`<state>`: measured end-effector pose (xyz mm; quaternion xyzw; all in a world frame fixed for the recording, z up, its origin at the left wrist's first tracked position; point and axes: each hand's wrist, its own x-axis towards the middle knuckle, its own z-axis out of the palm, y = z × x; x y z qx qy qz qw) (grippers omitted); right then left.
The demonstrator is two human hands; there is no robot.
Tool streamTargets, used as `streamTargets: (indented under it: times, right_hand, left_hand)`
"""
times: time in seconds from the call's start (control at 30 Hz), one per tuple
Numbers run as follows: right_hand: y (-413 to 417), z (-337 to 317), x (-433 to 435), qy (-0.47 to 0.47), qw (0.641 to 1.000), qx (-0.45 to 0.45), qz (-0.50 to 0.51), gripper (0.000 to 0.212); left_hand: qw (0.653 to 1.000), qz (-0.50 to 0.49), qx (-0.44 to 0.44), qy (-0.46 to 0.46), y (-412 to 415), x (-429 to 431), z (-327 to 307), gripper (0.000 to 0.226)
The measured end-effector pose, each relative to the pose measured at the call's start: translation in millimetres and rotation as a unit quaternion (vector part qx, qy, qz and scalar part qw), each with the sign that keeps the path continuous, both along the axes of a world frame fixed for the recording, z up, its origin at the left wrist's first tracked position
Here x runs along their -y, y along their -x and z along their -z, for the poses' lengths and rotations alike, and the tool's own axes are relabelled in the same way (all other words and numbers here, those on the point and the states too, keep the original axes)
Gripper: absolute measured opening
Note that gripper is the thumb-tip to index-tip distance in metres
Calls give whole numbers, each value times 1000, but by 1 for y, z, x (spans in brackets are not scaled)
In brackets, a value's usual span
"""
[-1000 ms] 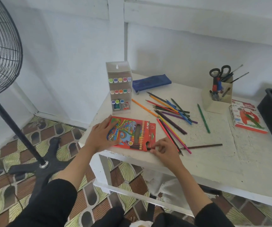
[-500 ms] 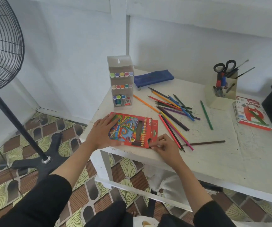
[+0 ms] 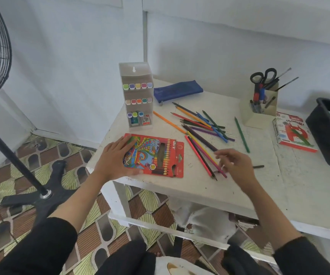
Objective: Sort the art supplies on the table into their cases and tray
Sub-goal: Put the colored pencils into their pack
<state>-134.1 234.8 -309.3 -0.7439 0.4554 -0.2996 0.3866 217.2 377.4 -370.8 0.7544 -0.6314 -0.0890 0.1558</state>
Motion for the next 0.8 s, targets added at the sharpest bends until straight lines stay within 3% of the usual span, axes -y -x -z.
streamTargets:
  times: [0.17, 0.27, 0.37, 0.67, 0.8]
  right_hand:
    - [36, 8, 32, 37, 983, -179, 11, 13]
    - [45, 9, 36, 6, 974, -223, -48, 13]
    - [49, 14, 38, 34, 957, -273, -93, 18]
    - [76, 6, 58, 95, 929, -359, 4, 7]
    - [78, 1, 57, 124, 898, -420, 45, 7]
  left_hand:
    - [1000, -4, -1, 6, -1, 1, 1, 122]
    - [1000, -4, 1, 6, 0, 2, 1, 121]
    - [1000, -4, 2, 9, -1, 2, 2, 120]
    - [1000, -14, -3, 11, 0, 1, 1, 124]
    - [1000, -15, -8, 9, 0, 1, 1, 125]
